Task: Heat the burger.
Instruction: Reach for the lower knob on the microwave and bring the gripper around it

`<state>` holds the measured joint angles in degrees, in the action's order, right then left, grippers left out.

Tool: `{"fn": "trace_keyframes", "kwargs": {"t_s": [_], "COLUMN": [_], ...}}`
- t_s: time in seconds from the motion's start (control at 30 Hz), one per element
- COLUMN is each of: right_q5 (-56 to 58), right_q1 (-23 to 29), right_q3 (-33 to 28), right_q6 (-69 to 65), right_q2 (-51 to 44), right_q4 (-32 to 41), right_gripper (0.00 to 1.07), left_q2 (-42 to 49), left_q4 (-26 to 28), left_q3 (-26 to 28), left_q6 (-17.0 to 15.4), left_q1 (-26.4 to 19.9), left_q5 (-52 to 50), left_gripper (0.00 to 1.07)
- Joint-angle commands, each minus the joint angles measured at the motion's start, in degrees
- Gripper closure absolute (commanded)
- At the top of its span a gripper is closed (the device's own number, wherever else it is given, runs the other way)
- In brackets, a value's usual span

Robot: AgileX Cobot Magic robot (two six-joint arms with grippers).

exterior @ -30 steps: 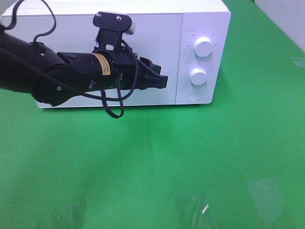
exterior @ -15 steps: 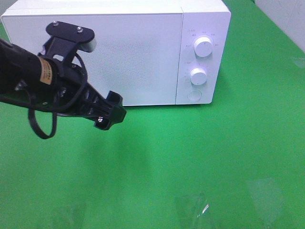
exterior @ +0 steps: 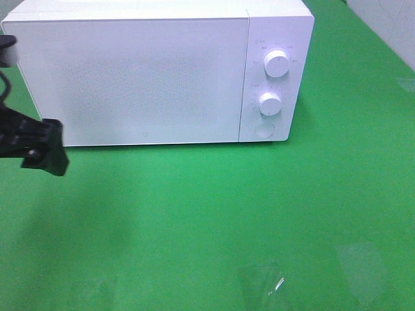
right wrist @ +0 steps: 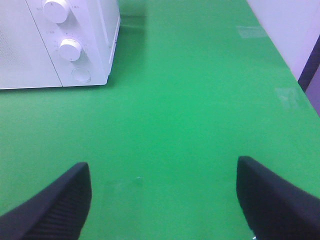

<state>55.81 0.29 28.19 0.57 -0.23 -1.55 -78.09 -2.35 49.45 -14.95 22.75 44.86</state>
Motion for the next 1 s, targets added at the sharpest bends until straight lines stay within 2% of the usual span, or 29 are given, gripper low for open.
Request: {"fn": "trace_keyframes", "kwargs": {"t_s": [0.03, 0.07, 0.1, 0.17, 0.27, 0.33, 0.43, 0.57, 0.63, 0.67, 0.7, 0.8, 0.87, 1.0], "right_q5": [-0.74, -0.74, -0.74, -0.74, -0.74, -0.74, -0.74, -0.74, -0.74, -0.74, -0.74, -0.74, -0.74, -0.74], "right_q1": [-0.29, -0.29, -0.29, -0.29, -0.29, -0.29, -0.29, -0.29, -0.29, -0.29, -0.29, -0.29, -0.29, -0.29], "right_q3": [-0.06, -0.06, -0.06, -0.06, -0.06, -0.06, -0.06, -0.06, -0.06, -0.06, -0.06, -0.06, -0.06, -0.06], "right_q6": [-0.23, -0.23, -0.23, -0.23, -0.23, -0.23, -0.23, -0.23, -0.23, -0.23, -0.23, -0.23, -0.23, -0.23], "right_q2": [-1.55, -1.55, -1.55, -1.55, -1.55, -1.55, -1.55, -1.55, -1.55, -1.55, -1.55, -1.55, -1.55, -1.55], "right_q4": [0.0, 0.0, 0.0, 0.0, 0.0, 0.0, 0.0, 0.0, 0.0, 0.0, 0.0, 0.0, 0.0, 0.0], "right_gripper": [0.31, 0.31, 0.31, 0.31, 0.31, 0.31, 0.31, 0.31, 0.31, 0.31, 0.31, 0.31, 0.31, 0.31], "left_q2": [1.89, 3.55, 3.55, 7.51, 8.42, 13.35, 14.84, 21.66, 30.25, 30.25, 35.18, 37.13, 46.7, 52.83], "left_q4": [2.35, 3.32, 3.32, 3.67, 3.67, 3.61, 3.5, 3.27, 3.27, 3.27, 3.32, 3.32, 3.32, 3.27], "left_q3": [0.06, 0.06, 0.06, 0.06, 0.06, 0.0, 0.0, -1.38, -6.42, -6.42, -9.45, -10.54, -14.78, -16.62], "left_q6": [2.75, 4.81, 4.81, 7.68, 8.31, 8.71, 8.71, 10.6, 10.71, 10.71, 9.97, 9.8, 9.8, 9.8], "left_q1": [-5.84, -10.26, -10.26, -17.65, -18.91, -22.4, -22.52, -22.52, -22.52, -22.52, -22.52, -22.52, -22.52, -22.52], "left_q5": [3.78, 5.44, 5.44, 9.11, 10.43, 15.24, 16.5, 19.25, 16.9, 16.9, 16.62, 16.62, 17.99, 18.96], "left_gripper": [0.05, 0.05, 0.05, 0.05, 0.05, 0.05, 0.05, 0.05, 0.05, 0.05, 0.05, 0.05, 0.05, 0.05]}}
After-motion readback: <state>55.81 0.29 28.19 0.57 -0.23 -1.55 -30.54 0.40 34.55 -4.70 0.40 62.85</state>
